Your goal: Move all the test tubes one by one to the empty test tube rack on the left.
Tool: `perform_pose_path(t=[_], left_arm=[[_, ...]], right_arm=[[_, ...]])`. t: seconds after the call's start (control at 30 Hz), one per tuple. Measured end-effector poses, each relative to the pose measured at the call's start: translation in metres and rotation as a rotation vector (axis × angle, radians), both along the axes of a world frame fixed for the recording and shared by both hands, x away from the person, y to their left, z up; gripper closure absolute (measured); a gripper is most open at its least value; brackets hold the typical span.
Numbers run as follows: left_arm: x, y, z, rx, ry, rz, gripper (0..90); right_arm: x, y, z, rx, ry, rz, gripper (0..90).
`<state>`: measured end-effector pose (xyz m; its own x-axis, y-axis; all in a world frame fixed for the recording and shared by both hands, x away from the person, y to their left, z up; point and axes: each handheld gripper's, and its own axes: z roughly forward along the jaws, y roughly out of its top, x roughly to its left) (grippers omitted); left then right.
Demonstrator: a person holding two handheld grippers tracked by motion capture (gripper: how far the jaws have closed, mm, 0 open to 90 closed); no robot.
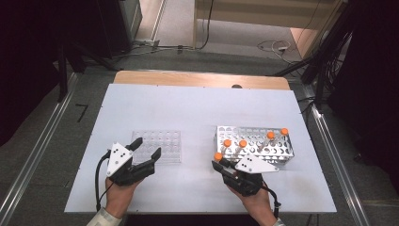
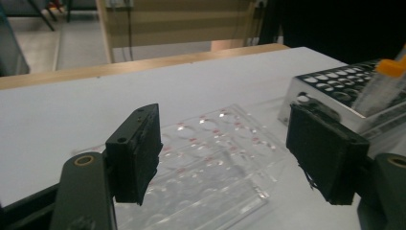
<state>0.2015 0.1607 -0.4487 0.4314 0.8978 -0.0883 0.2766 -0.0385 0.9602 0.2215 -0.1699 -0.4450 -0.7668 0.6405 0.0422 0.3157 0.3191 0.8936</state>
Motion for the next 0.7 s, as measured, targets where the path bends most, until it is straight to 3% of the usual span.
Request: perform_pose_path(t=[0.7], left_arm=[[-0.003,-0.047,0.016,-0.034,0.004,-0.277,50.0]], right_arm=[[0.009,0.054,-0.003,-0.013,0.006,0.103,72.7]])
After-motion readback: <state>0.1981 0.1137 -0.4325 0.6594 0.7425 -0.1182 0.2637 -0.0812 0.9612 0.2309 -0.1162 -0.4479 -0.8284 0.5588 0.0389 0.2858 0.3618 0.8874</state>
